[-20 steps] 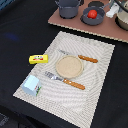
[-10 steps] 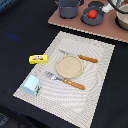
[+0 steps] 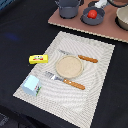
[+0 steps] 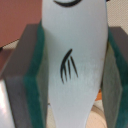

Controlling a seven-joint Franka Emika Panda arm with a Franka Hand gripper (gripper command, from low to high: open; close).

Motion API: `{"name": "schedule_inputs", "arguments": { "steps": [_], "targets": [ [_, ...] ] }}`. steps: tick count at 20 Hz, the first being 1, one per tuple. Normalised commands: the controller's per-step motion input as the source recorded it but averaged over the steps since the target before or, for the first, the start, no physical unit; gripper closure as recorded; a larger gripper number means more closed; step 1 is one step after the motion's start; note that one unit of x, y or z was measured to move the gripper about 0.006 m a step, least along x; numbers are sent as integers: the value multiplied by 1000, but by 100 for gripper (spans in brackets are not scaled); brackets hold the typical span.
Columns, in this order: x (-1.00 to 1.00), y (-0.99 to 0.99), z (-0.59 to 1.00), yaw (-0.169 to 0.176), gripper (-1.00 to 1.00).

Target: Interact with the objects in diverse but meaningful ways.

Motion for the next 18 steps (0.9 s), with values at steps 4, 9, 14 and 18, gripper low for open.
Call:
{"name": "schedule_inputs", "arguments": {
  "steps": [4, 9, 14, 18],
  "targets": [
    [-1000, 230, -190, 0, 100],
    [-1000, 259, -221, -9, 100],
    [-979, 246, -225, -30, 100],
    [-836, 142, -209, -85, 100]
  ]
}}
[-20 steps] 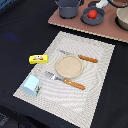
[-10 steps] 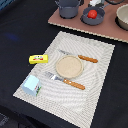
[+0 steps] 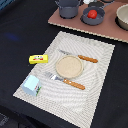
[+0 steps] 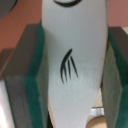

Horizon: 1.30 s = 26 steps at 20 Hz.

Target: Interact with the objects in diverse but meaningful ways.

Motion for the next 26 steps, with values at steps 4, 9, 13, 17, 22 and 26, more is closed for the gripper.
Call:
{"name": "schedule_inputs", "arguments": {
  "steps": [4, 9, 13, 17, 22, 26],
  "targets": [
    [-784, 39, -191, -113, 100],
    [-836, 0, -153, -108, 100],
    [-995, 0, -63, -60, 100],
    [-1000, 0, 2, -38, 100],
    [-1000, 0, -2, -27, 100],
    [-1000, 0, -86, -23, 100]
  ]
}}
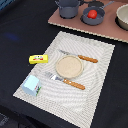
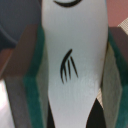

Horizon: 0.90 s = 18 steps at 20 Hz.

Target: Interact with the objects in diverse but meaningful ways.

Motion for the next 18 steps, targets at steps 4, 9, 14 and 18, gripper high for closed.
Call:
{"name": "schedule_inputs", "arguments": {
  "steps": [4, 9, 14, 18],
  "targets": [
    [-986, 0, -235, -26, 100],
    [-919, 0, -345, -27, 100],
    [-937, 0, -425, -29, 100],
    [-934, 0, -436, -31, 100]
  ]
}}
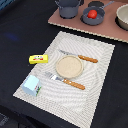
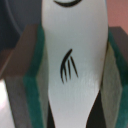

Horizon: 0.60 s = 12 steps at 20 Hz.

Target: Interact with the objects in diverse but meaningful ways.

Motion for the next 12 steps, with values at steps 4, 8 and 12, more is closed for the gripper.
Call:
{"name": "schedule_inputs", "arguments": {
  "steps": [4, 8, 12],
  "targets": [
    [-844, 4, -284, -27, 100],
    [-442, 99, 104, -46, -100],
    [-298, 174, 363, -64, -100]
  ]
}}
